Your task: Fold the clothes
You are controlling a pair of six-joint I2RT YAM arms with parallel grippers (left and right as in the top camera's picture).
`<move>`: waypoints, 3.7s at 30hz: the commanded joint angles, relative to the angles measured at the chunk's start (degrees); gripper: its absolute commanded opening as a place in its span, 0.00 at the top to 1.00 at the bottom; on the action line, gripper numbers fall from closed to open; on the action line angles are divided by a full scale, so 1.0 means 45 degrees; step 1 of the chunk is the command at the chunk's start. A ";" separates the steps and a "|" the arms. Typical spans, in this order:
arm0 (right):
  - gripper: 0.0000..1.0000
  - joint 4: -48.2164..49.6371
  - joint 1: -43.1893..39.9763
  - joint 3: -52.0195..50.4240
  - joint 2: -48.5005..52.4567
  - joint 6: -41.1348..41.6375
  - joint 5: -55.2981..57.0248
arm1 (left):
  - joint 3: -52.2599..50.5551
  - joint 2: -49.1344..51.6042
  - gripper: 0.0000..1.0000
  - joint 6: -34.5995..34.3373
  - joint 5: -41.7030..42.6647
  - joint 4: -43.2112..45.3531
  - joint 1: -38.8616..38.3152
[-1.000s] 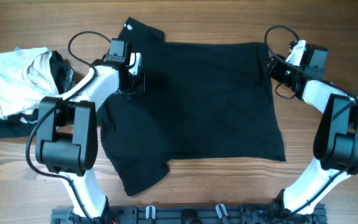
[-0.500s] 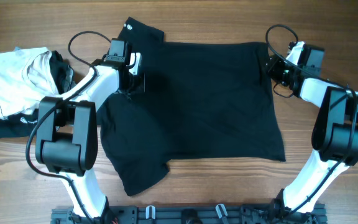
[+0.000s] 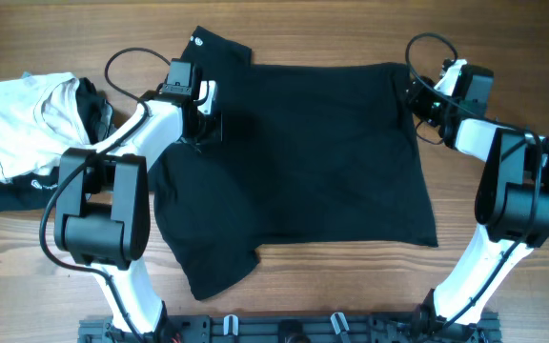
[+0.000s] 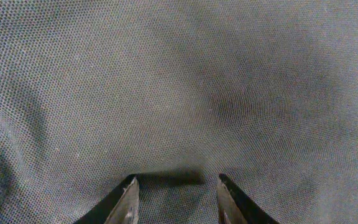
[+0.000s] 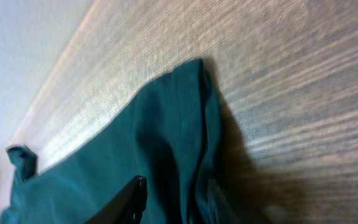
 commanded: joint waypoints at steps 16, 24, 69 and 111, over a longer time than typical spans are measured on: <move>0.82 -0.0432 0.0510 0.0194 0.0495 0.0772 0.1137 | -0.0087 0.0486 0.60 0.0151 0.0107 -0.0151 -0.0058; 0.96 0.0151 -0.0170 0.0199 0.0087 0.0699 0.0389 | -0.0087 0.0486 0.60 0.0151 0.0107 -0.0151 -0.0058; 0.07 -1.6728 -0.2477 -0.1025 -0.8024 -0.2773 0.4027 | 0.1166 -0.4726 0.45 -0.0568 -0.0471 -0.5401 0.1020; 0.96 -1.4819 -0.4124 -0.3565 -0.7417 -0.1953 0.3721 | -0.6635 -0.4726 0.96 -0.4571 -0.1948 0.0554 0.2817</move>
